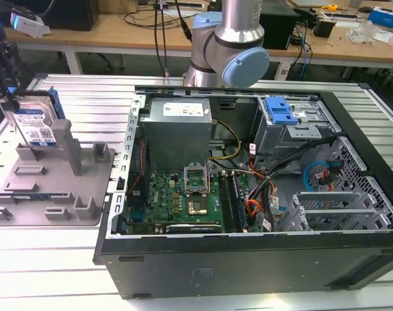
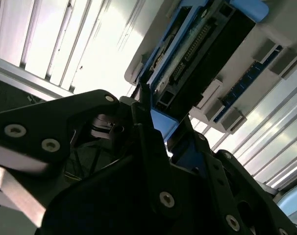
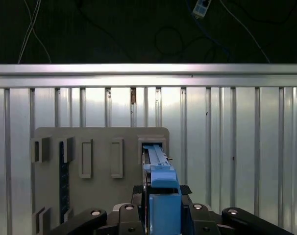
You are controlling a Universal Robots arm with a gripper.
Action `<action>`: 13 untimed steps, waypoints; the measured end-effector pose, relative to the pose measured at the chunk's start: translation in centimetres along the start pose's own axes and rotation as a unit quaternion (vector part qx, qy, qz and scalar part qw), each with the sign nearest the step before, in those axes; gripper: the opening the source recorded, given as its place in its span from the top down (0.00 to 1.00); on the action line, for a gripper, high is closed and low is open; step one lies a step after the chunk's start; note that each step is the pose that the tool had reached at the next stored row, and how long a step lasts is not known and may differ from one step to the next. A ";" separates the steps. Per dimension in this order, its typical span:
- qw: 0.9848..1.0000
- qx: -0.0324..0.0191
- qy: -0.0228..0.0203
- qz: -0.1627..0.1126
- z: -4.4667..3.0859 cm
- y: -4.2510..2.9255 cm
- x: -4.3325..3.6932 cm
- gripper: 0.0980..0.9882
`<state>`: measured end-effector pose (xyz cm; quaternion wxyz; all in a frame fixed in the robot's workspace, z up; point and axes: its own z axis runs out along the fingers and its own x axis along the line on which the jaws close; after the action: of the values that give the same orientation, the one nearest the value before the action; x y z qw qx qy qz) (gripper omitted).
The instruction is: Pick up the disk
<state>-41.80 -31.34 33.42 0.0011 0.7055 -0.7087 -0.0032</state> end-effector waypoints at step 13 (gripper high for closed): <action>1.000 0.000 0.000 0.000 -10.15 0.01 0.02 0.70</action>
<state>-41.74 -31.38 43.57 0.0011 0.7056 -0.7086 -0.0033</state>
